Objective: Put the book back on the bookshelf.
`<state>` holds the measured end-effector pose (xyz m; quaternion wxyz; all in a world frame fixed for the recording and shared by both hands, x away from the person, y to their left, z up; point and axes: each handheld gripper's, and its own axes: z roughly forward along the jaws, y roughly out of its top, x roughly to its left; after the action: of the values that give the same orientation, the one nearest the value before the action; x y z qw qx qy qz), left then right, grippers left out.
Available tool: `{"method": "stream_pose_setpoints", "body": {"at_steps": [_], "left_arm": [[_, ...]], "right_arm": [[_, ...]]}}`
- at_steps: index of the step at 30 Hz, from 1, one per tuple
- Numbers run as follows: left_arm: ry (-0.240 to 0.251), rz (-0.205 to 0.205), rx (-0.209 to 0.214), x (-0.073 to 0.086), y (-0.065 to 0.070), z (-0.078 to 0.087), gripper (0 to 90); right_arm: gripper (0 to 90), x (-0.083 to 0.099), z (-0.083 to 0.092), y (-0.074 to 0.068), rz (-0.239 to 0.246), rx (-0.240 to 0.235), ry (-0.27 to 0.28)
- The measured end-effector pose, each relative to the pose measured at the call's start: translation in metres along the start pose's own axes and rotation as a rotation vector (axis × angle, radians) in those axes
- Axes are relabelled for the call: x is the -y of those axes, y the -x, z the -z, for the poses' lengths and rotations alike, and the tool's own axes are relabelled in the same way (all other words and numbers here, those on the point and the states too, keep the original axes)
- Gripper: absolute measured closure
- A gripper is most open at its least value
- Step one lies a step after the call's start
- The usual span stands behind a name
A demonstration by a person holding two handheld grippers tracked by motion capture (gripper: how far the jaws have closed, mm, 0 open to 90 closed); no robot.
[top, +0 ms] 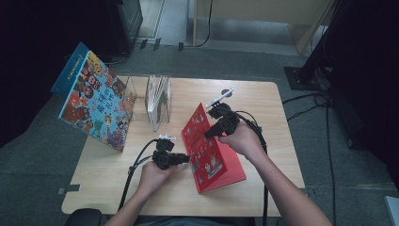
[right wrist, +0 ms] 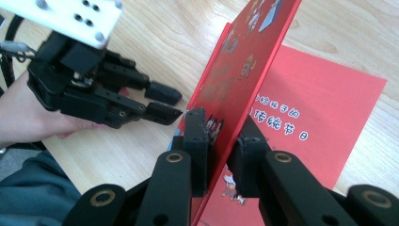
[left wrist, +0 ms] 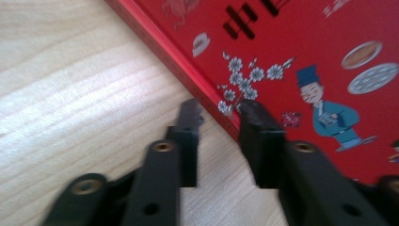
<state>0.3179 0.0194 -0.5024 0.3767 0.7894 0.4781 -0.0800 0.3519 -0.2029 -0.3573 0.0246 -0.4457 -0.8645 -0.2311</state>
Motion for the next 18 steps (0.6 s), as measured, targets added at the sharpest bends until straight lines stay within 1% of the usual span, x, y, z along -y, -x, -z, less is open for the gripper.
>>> {"method": "stream_pose_setpoints", "body": {"at_steps": [2,5,9,11,14,18], "left_arm": [[0.003,-0.001,0.004,-0.001,-0.001,0.002,59.2],[0.013,-0.009,0.012,-0.001,-0.002,0.004,54.6],[0.035,-0.012,0.027,-0.002,-0.002,0.006,51.6],[0.042,-0.019,0.027,-0.002,-0.002,0.007,50.3],[0.048,-0.018,0.032,-0.002,-0.002,0.007,48.5],[0.051,-0.022,0.035,-0.002,-0.002,0.006,45.0]], "right_arm": [[79.8,-0.002,0.001,0.0,-0.006,-0.002,-0.014],[81.1,-0.004,0.002,-0.001,-0.005,0.0,-0.033],[83.4,-0.007,0.006,-0.002,0.009,0.008,-0.054],[84.5,-0.008,0.007,-0.003,0.015,0.013,-0.066],[86.1,-0.01,0.009,-0.004,0.019,0.022,-0.081],[88.1,-0.01,0.01,-0.003,0.021,0.02,-0.086]]}}
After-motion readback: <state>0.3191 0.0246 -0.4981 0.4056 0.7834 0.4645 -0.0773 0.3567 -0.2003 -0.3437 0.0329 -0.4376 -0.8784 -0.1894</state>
